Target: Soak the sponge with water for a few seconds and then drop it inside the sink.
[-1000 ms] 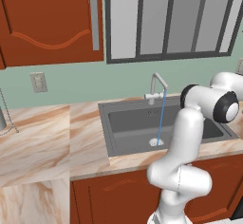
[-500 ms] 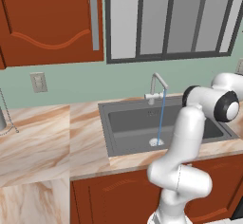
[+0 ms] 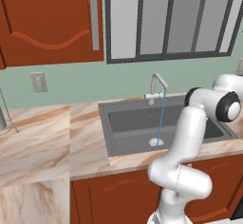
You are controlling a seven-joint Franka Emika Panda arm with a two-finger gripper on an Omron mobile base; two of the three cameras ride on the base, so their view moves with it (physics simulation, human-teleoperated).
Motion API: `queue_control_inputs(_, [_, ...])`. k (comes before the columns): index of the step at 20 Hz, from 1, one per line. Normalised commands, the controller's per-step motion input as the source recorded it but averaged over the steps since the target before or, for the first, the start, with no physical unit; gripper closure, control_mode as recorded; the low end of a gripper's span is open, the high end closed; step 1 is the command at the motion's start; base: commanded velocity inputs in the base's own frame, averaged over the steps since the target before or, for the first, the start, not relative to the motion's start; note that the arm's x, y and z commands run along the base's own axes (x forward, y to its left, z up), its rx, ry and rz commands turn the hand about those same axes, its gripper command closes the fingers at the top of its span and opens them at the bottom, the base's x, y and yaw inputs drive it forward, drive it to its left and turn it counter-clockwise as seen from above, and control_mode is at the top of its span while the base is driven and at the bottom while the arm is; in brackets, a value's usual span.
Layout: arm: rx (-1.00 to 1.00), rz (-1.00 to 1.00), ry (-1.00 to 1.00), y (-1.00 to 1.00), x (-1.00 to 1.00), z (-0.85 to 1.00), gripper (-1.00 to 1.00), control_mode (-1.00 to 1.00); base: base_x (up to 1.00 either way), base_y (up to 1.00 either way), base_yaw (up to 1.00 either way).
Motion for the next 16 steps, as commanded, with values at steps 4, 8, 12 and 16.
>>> queue_control_inputs(4, [0.0, 0.02, 0.0, -0.04, 0.0, -0.1, -1.0, -1.0, 0.0, 0.0, 0.0])
queue_control_inputs(8, [0.0, 0.02, 0.0, -0.07, 0.0, -0.14, -1.0, -1.0, 0.0, 0.0, 0.0])
queue_control_inputs(12, [0.0, 0.04, 0.0, -0.06, 0.06, -0.11, -1.0, -1.0, 0.0, 0.0, 0.0])
queue_control_inputs(16, [0.0, 0.04, 0.0, -0.06, 0.07, -0.1, -1.0, -1.0, 0.0, 0.0, 0.0])
